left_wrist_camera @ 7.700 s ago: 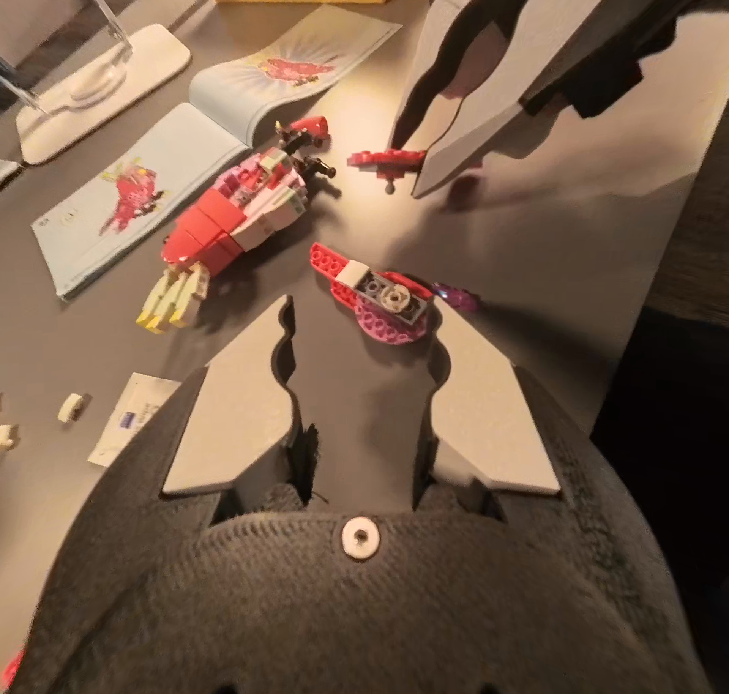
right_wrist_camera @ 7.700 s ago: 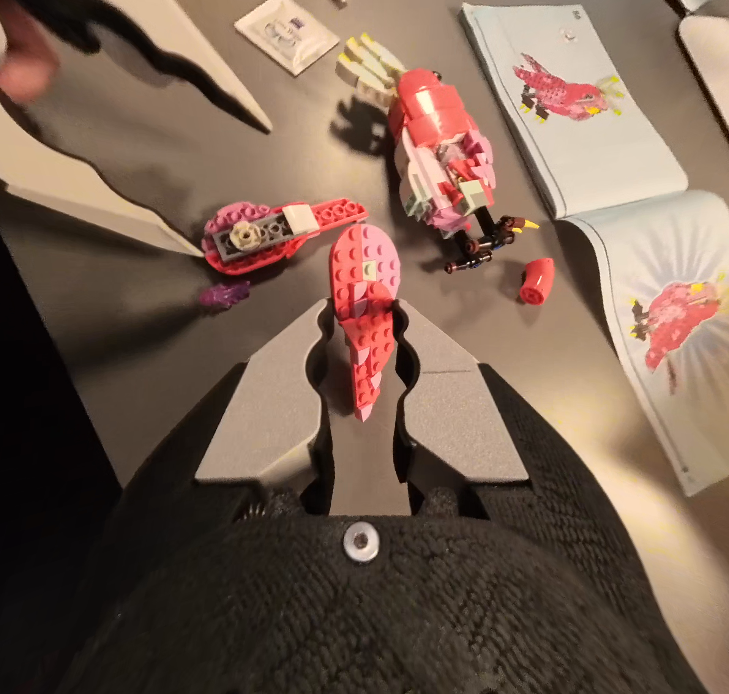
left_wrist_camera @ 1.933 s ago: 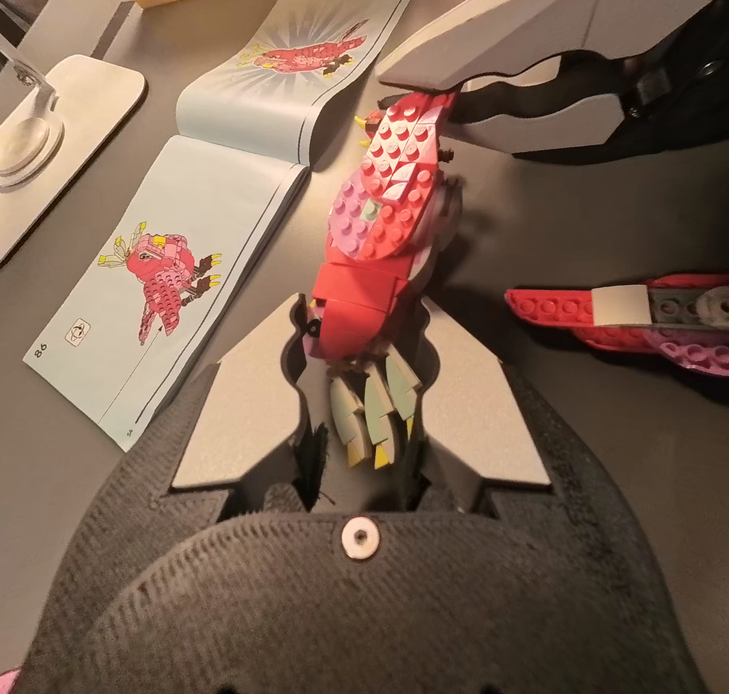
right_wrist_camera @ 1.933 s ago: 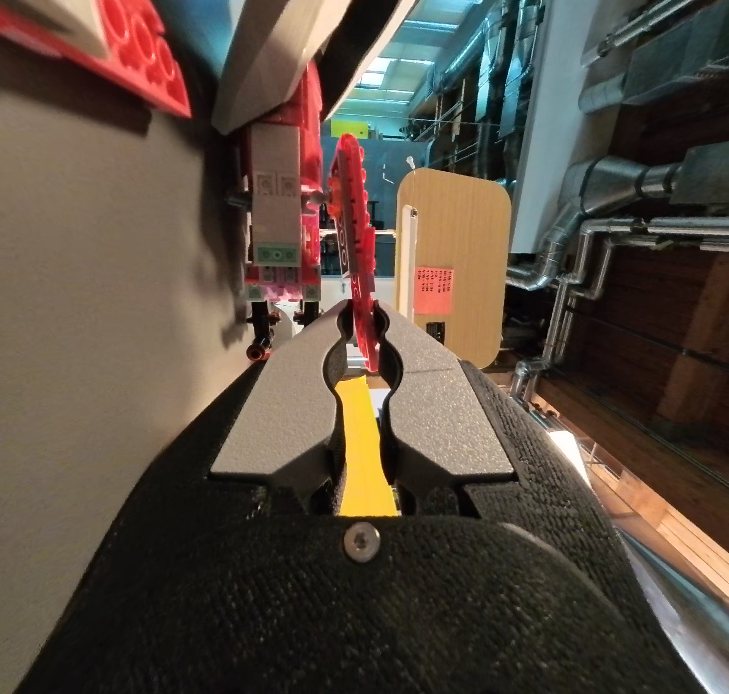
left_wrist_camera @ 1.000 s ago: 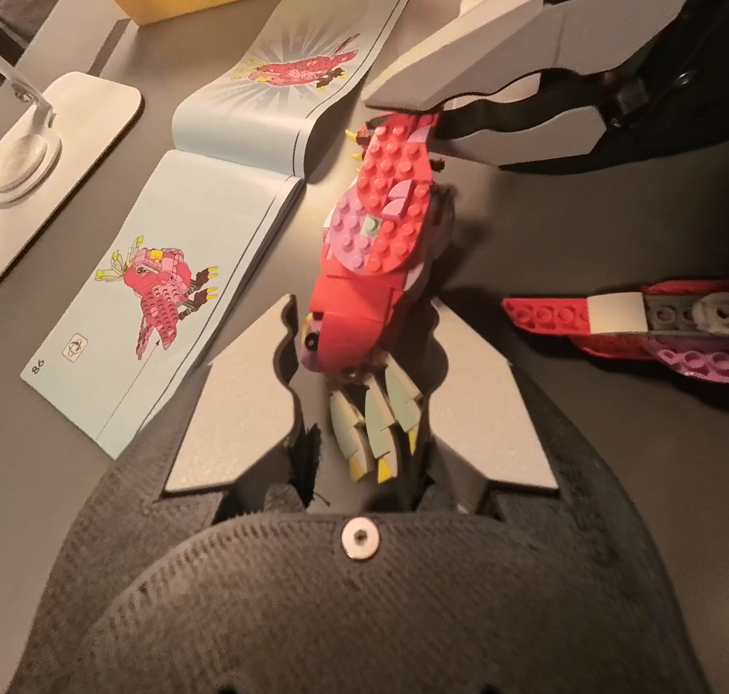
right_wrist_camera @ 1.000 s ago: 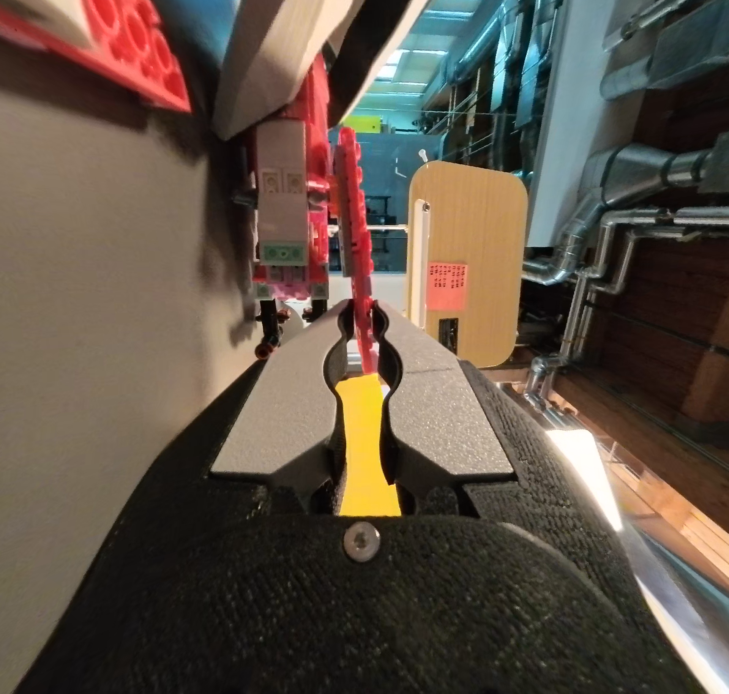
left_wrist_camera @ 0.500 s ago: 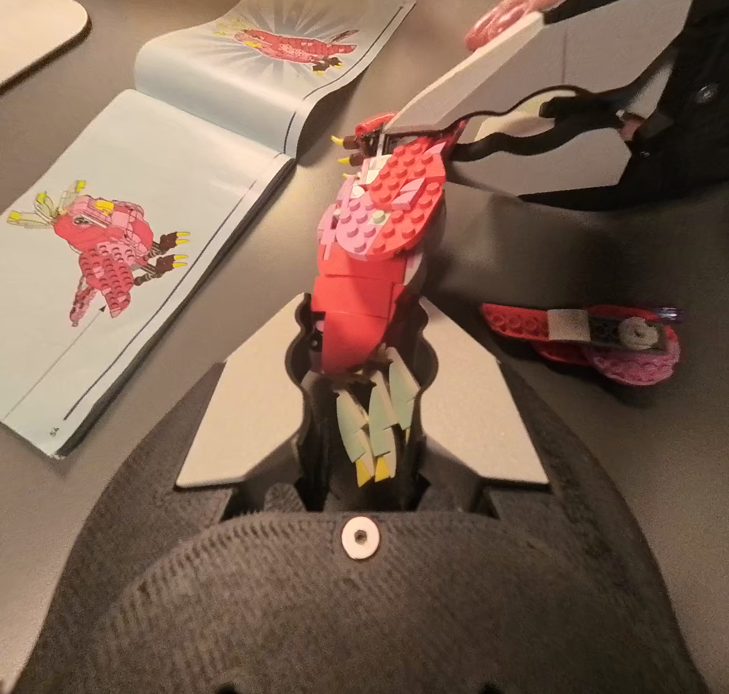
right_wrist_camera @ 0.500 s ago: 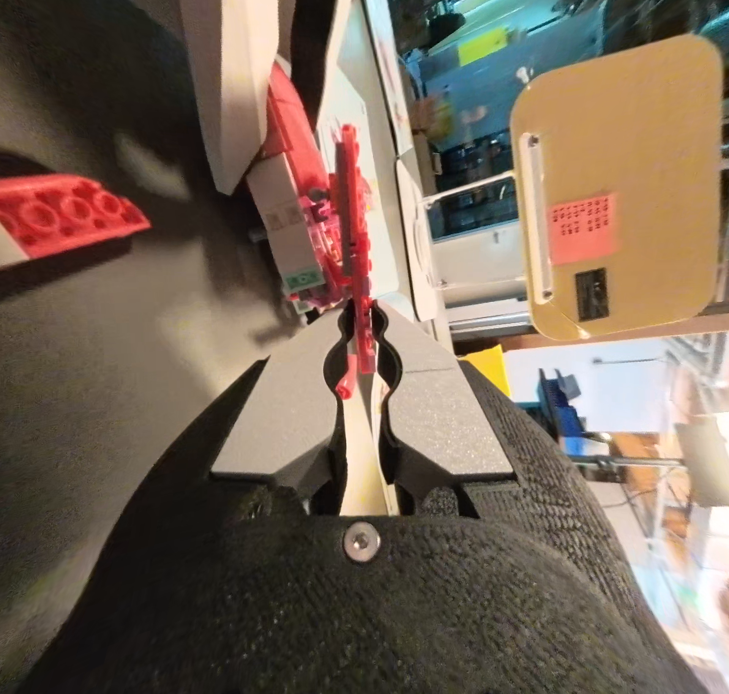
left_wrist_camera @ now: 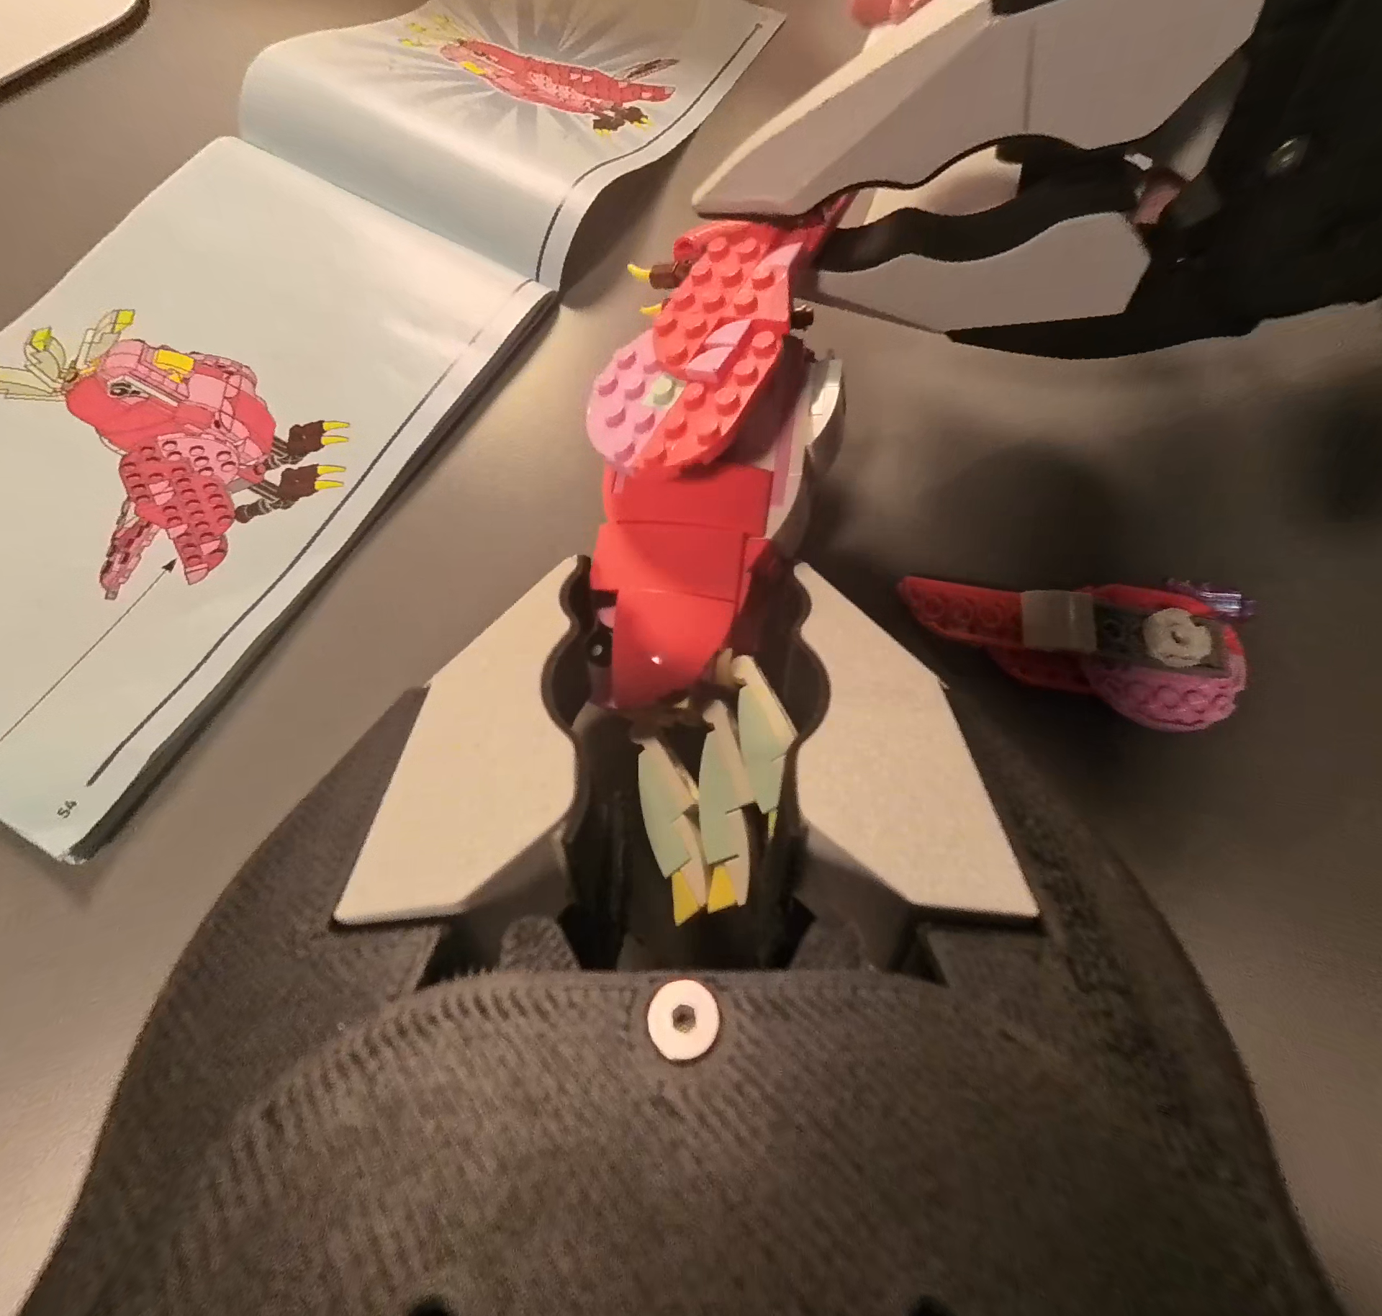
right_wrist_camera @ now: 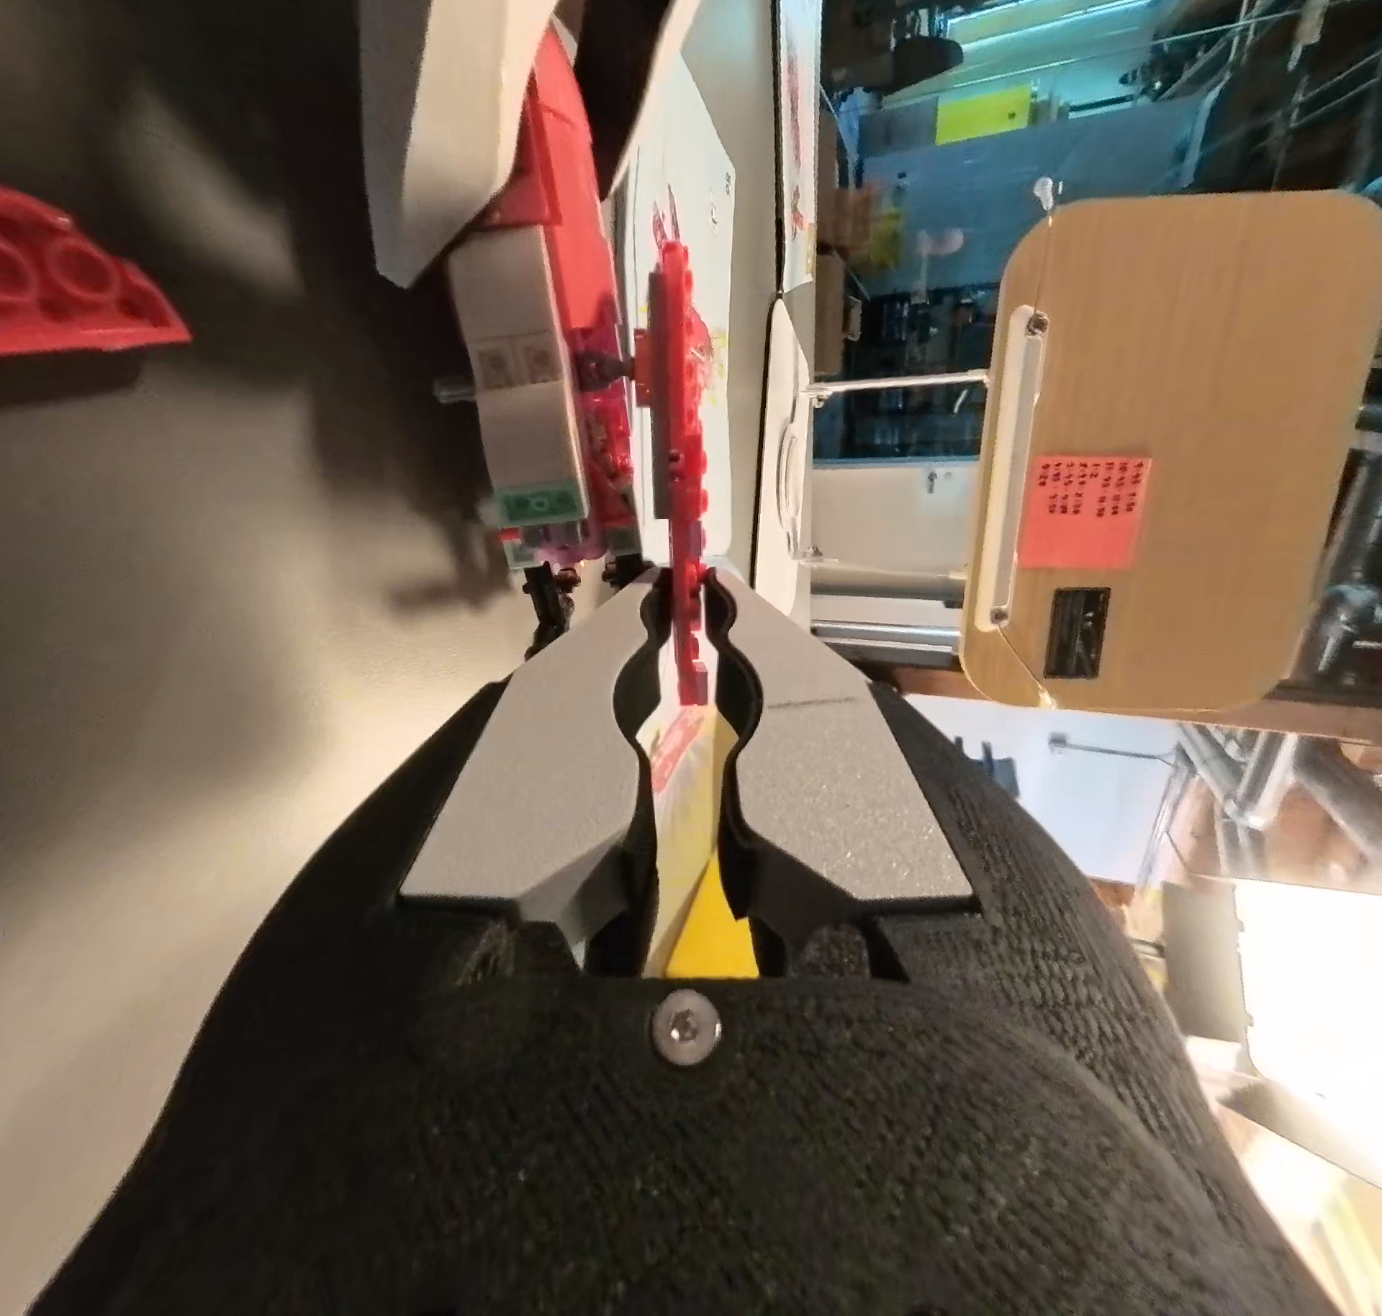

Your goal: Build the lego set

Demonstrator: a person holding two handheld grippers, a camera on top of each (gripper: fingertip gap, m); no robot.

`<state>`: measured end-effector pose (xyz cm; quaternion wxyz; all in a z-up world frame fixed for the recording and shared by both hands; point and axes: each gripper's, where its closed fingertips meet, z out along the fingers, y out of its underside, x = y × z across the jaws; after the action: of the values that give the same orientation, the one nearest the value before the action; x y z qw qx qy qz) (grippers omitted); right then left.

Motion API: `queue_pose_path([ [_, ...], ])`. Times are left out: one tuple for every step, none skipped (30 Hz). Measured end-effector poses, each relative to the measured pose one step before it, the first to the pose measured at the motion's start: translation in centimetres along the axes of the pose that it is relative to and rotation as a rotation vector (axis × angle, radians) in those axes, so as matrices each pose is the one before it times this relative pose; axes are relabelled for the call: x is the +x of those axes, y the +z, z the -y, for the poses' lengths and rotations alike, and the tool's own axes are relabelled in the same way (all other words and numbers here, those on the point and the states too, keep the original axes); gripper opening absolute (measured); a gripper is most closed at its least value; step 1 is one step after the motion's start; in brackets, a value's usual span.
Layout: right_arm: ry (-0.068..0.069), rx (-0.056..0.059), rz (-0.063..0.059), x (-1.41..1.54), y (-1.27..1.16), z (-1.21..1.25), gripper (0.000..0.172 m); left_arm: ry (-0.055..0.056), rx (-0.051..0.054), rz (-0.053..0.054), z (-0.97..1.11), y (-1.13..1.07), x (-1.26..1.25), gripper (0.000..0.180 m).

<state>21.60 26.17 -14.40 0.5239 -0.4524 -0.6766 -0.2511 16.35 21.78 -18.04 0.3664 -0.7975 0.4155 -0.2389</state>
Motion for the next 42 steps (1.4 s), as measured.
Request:
queue_pose_path([
  [0.0016,0.0063,0.0085,-0.064,-0.067,0.031,0.005,0.0008,-0.0001,0.0003,0.0,0.002,0.004,0.049],
  [-0.0115,0.0016,0.0039,-0.031,-0.04,-0.002,0.005,0.0015,-0.0003,0.0005,-0.006,-0.003,0.004,0.049],
  [-0.0245,-0.0033,-0.0037,0.004,0.0,-0.019,0.005,0.0007,-0.0001,-0.0002,0.003,0.006,0.004,0.049],
  [-0.0318,-0.0059,-0.0088,0.031,0.044,-0.028,0.006,-0.0008,0.0002,-0.0006,0.001,-0.002,0.001,0.049],
  [-0.0293,-0.0039,-0.0081,0.041,0.06,-0.021,0.006,-0.0009,0.0001,-0.0009,-0.008,0.001,-0.01,0.049],
  [-0.0149,0.0008,-0.0024,0.039,0.052,-0.01,0.006,-0.0015,0.0002,-0.001,0.001,-0.004,-0.003,0.049],
  [0.0004,0.0055,0.0022,0.054,0.015,0.03,0.006,-0.0028,0.0004,-0.0017,0.007,-0.002,-0.005,0.049],
  [-0.0003,0.0116,-0.0043,0.197,-0.09,0.122,0.006,-0.0036,0.0003,-0.0021,0.003,-0.009,-0.023,0.049],
  [-0.0163,0.0161,-0.0129,0.284,-0.207,0.249,0.005,-0.0072,0.0007,-0.0024,-0.001,-0.023,-0.017,0.049],
  [-0.0308,0.0125,-0.0097,0.185,-0.235,0.234,0.004,-0.0086,0.0014,-0.0038,0.0,-0.022,-0.03,0.049],
  [-0.0308,0.0052,-0.0051,0.075,-0.144,0.122,0.004,-0.0043,0.0006,-0.0041,-0.003,-0.009,0.003,0.049],
  [-0.0215,-0.002,0.0007,-0.068,-0.013,-0.054,0.004,0.0012,-0.0006,0.0,-0.004,0.006,0.011,0.049],
  [-0.0132,-0.0066,0.0051,-0.125,0.101,-0.151,0.004,0.0027,-0.0009,0.0021,-0.001,0.017,0.004,0.049],
  [-0.0098,-0.0084,0.0018,-0.03,0.108,-0.119,0.005,-0.0002,-0.0001,0.0016,0.013,0.023,0.009,0.049],
  [-0.0126,-0.0089,-0.0025,0.088,0.032,-0.015,0.005,-0.0021,0.0004,-0.0001,0.009,0.004,-0.005,0.049],
  [-0.0169,-0.0025,-0.0048,0.175,-0.103,0.129,0.005,-0.0054,0.0006,-0.0022,0.009,-0.011,-0.022,0.049],
  [-0.0142,0.0067,0.0011,0.148,-0.205,0.215,0.004,-0.0065,0.0012,-0.003,-0.009,-0.026,-0.013,0.049],
  [-0.0046,0.0097,0.0119,0.039,-0.168,0.153,0.004,-0.001,0.0001,-0.0019,0.005,0.001,0.011,0.049],
  [0.0026,0.0052,0.0153,-0.073,-0.066,-0.001,0.004,0.0049,-0.0012,-0.0002,-0.01,0.015,0.042,0.049],
  [0.003,-0.0039,0.0174,-0.176,0.09,-0.172,0.004,0.0055,-0.0012,0.0023,-0.004,0.025,0.023,0.049],
  [0.0006,-0.0116,0.0203,-0.291,0.208,-0.244,0.005,0.0019,-0.0003,0.0015,0.011,0.025,0.009,0.049],
  [-0.0053,-0.0105,0.0101,-0.153,0.136,-0.134,0.006,-0.0023,0.0005,-0.0009,0.01,0.001,-0.007,0.049],
  [-0.0143,-0.0037,-0.0007,0.042,-0.021,0.055,0.006,-0.0067,0.0011,-0.0034,0.004,-0.012,-0.017,0.049],
  [-0.0145,0.0044,-0.0031,0.121,-0.198,0.192,0.006,-0.0078,0.0014,-0.0038,0.006,-0.034,-0.026,0.049],
  [-0.0063,0.0138,-0.0028,0.178,-0.29,0.285,0.006,-0.0052,0.0008,-0.0034,0.001,-0.012,-0.013,0.049],
  [0.0011,0.0155,0.0028,0.084,-0.246,0.245,0.005,-0.0005,-0.0003,-0.0007,-0.004,-0.005,0.0,0.049],
  [0.003,0.0065,0.005,-0.012,-0.108,0.068,0.005,0.0034,-0.0007,0.0017,-0.004,0.015,0.013,0.049],
  [-0.001,-0.008,0.0044,-0.107,0.117,-0.189,0.005,0.0049,-0.0012,0.0025,-0.009,0.019,0.018,0.049],
  [-0.0048,-0.0175,0.0062,-0.217,0.261,-0.317,0.006,0.0027,-0.0005,0.0019,0.007,0.007,0.002,0.049],
  [-0.0055,-0.0176,0.0066,-0.208,0.232,-0.209,0.007,-0.0028,0.0006,-0.0012,0.007,-0.006,-0.004,0.049],
  [-0.0078,-0.0078,-0.0023,0.018,0.034,0.029,0.007,-0.0087,0.0017,-0.0044,0.007,-0.026,-0.035,0.049],
  [-0.0066,0.006,-0.0078,0.199,-0.188,0.221,0.007,-0.0111,0.002,-0.005,0.007,-0.039,-0.042,0.049],
  [0.005,0.0158,-0.003,0.206,-0.26,0.301,0.006,-0.0066,0.0011,-0.0037,-0.006,-0.032,-0.015,0.049],
  [0.0139,0.0155,0.0033,0.101,-0.196,0.235,0.006,-0.0004,-0.0004,-0.0005,-0.005,-0.006,-0.004,0.049],
  [0.011,0.0059,0.0059,-0.028,-0.032,-0.001,0.006,0.0057,-0.0011,0.0032,-0.014,0.017,0.011,0.049],
  [0.0021,-0.0072,0.0057,-0.14,0.191,-0.257,0.006,0.0071,-0.0016,0.0037,-0.005,0.024,0.021,0.049],
  [-0.0061,-0.0148,0.0054,-0.222,0.277,-0.336,0.006,0.0055,-0.0011,0.0026,-0.005,0.026,0.018,0.049],
  [-0.0126,-0.0119,-0.0015,-0.104,0.193,-0.165,0.007,-0.0003,0.0004,0.0004,0.014,-0.003,-0.002,0.049],
  [-0.0157,-0.0018,-0.0118,0.132,-0.047,0.106,0.007,-0.0069,0.0015,-0.003,0.002,-0.024,-0.032,0.049],
  [-0.0064,0.0113,-0.0126,0.277,-0.222,0.27,0.007,-0.0074,0.0016,-0.0029,-0.005,-0.038,-0.041,0.049],
  [0.0123,0.0204,-0.0049,0.233,-0.254,0.328,0.006,-0.004,0.0008,-0.0025,0.001,-0.026,-0.016,0.049],
  [0.0192,0.0143,0.0052,0.051,-0.106,0.133,0.006,0.0019,-0.0006,0.0005,0.0,0.013,0.004,0.049],
])
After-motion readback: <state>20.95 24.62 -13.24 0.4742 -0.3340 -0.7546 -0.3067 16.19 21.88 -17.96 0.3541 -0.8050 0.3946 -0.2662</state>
